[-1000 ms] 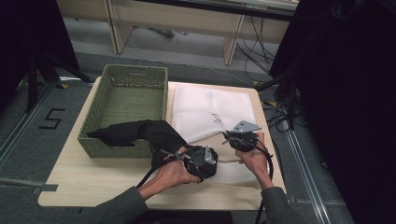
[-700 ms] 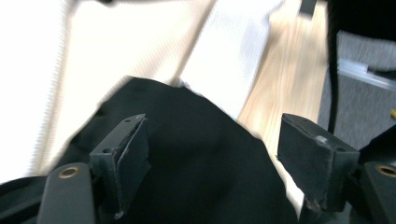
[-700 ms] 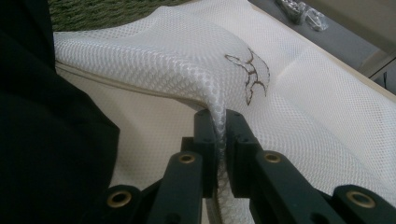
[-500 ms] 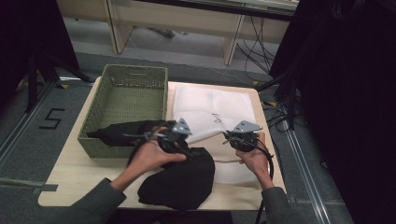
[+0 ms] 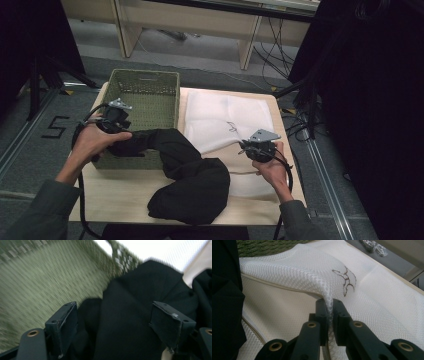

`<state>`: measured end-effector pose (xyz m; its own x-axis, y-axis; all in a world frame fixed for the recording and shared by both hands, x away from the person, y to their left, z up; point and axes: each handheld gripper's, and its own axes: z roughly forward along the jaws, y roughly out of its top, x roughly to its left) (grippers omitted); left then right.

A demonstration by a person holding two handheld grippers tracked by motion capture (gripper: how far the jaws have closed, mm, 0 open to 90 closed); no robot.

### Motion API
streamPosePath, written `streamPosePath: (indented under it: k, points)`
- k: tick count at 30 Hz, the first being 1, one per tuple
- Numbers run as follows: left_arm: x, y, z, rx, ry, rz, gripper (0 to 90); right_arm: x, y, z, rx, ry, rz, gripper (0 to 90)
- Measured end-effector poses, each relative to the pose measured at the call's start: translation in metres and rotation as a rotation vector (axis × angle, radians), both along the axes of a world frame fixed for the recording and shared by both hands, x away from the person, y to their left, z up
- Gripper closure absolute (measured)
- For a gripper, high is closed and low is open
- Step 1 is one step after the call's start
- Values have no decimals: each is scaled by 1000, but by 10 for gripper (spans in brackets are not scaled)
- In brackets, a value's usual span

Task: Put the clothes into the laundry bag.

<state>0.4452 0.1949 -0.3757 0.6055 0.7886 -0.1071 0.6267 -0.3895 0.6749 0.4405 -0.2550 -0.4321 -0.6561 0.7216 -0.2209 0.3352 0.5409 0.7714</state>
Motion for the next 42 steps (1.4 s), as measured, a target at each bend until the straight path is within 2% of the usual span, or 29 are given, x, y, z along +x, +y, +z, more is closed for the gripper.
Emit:
streamPosePath:
  k: [4, 5, 6, 7, 8, 9, 10, 13, 14, 15, 16, 19, 21, 22, 24, 26, 28, 29, 30, 32, 33, 34, 35, 36, 37, 38, 40, 41, 42]
  points:
    - [7, 2, -21, -35, 107, -2, 241, 0, 0, 0, -3, 0, 1, 845]
    - [9, 1, -26, -62, 130, -11, 298, 0, 0, 0, -2, -2, 1, 845]
    - [11, 2, -28, -99, 157, -23, 439, -1, 1, 0, 0, -4, -4, 845]
    - [12, 1, -32, -158, 171, -29, 439, -1, 1, 0, 0, -4, -4, 845]
    - [12, 1, -33, -162, 162, -36, 572, -1, 1, 0, 3, -5, -6, 844]
    - [12, 1, -31, -135, 125, -41, 701, -2, 1, 0, 9, 14, -10, 845]
    - [11, 0, -28, -144, 95, -39, 866, -1, 0, 1, 8, 8, 2, 844]
    - [6, -2, -8, -188, -6, -31, 877, 0, -2, 1, -2, -3, 3, 845]
    - [-2, -8, 13, -248, -66, -51, 877, 0, -1, 0, -1, -5, 1, 845]
    - [-2, -8, 13, -248, -66, -51, 877, 0, -1, 1, 2, 2, -2, 845]
    - [-7, -12, 27, -280, -104, -69, 877, 0, -2, 0, -2, -4, 2, 845]
    - [-26, -34, 69, -380, -211, -150, 876, 0, -1, 1, 6, -4, -1, 845]
    - [-42, -58, 88, -403, -246, -243, 876, -1, 0, 2, 4, 13, 2, 846]
    - [-52, -76, 95, -412, -254, -308, 875, 0, 0, 1, -1, -18, 1, 846]
    - [-68, -101, 100, -430, -257, -393, 874, -1, 0, 2, 4, 13, 2, 846]
    - [-82, -130, 96, -386, -253, -471, 872, 0, -1, 2, -3, -12, 4, 846]
    - [-88, -155, 80, -357, -224, -518, 868, -1, -1, 1, 6, 5, 0, 846]
    - [-89, -167, 68, -320, -204, -534, 868, -1, -1, 1, 6, 5, 0, 846]
    - [-88, -181, 49, -256, -197, -535, 863, -1, -1, 1, 11, 12, -6, 846]
    - [-83, -198, 19, -205, -141, -544, 857, -1, -1, 1, 6, -7, 0, 846]
    - [-78, -215, -16, -126, -85, -528, 841, -1, -1, 1, 9, 11, 0, 846]
    - [-78, -215, -16, -126, -85, -528, 831, -1, -1, 0, 11, 12, 1, 846]
    - [-75, -220, -30, -78, -66, -534, 831, -1, -1, 0, 11, 12, 1, 846]
    - [-73, -223, -42, -59, -52, -539, 782, -1, -1, 0, 10, 12, 1, 846]
    - [-72, -226, -50, -57, -12, -542, 782, -1, -1, 0, 10, 12, 1, 846]
    - [-73, -227, -52, -63, 22, -547, 699, -1, -1, 0, 10, 11, 2, 846]
    - [-77, -221, -42, -80, -29, -522, 553, 0, -2, 0, 11, 9, 5, 846]
    - [-78, -216, -32, -103, -47, -508, 426, 0, -3, 0, 3, -9, 2, 846]
    - [-78, -208, -20, -119, -66, -492, 383, 0, -3, 1, 2, -9, 1, 846]
